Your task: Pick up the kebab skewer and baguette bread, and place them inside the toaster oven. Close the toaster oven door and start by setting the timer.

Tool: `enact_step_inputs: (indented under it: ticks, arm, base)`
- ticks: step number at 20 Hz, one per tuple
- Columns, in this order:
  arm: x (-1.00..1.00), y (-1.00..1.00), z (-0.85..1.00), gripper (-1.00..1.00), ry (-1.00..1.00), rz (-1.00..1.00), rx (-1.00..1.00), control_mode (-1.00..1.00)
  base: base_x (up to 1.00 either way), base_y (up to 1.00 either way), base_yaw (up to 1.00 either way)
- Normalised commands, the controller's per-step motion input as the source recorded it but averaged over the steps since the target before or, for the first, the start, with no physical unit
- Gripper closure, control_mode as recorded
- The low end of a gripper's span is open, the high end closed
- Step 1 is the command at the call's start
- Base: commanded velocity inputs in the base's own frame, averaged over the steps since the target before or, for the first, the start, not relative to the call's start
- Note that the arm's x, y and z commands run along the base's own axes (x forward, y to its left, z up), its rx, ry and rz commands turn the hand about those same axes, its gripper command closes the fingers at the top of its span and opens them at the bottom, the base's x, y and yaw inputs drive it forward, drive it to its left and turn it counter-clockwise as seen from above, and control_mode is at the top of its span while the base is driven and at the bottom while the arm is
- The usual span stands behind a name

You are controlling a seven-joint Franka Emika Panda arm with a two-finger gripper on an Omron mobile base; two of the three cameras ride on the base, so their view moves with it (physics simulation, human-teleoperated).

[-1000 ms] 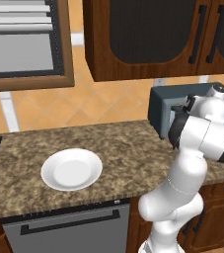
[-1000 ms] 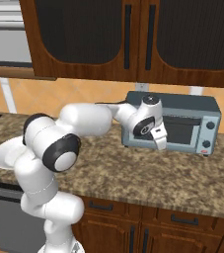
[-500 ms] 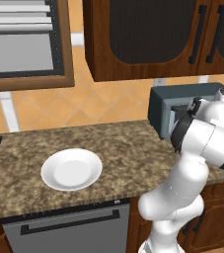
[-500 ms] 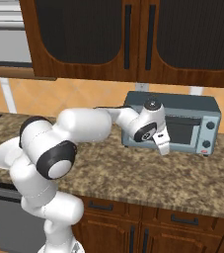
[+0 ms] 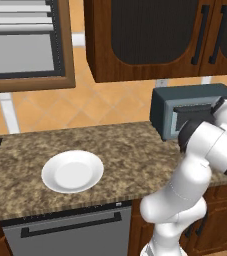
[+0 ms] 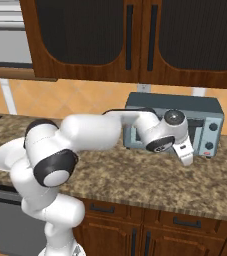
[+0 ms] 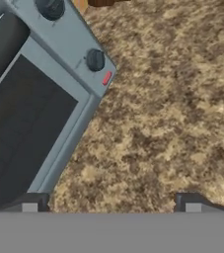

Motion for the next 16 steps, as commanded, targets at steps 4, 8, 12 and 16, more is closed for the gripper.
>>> enact_step_inputs:
  ticks: [4,8,12,16]
  arm:
    - [-0.14,-0.69,0.11,-1.00,-0.20,0.14,0.03,-1.00]
    - [0.02,-0.58,0.04,-1.00,-0.26,0.10,0.14,-1.00]
    - [0.18,-0.18,0.01,-1.00,-0.30,0.12,0.14,-1.00]
    - [0.14,-0.28,0.00,-1.00,-0.20,0.06,0.13,-1.00]
  base:
    - [0.00,0.00,0.00]
    - [0.00,0.00,0.00]
    - [0.00,0.00,0.00]
    - [0.00,0.00,0.00]
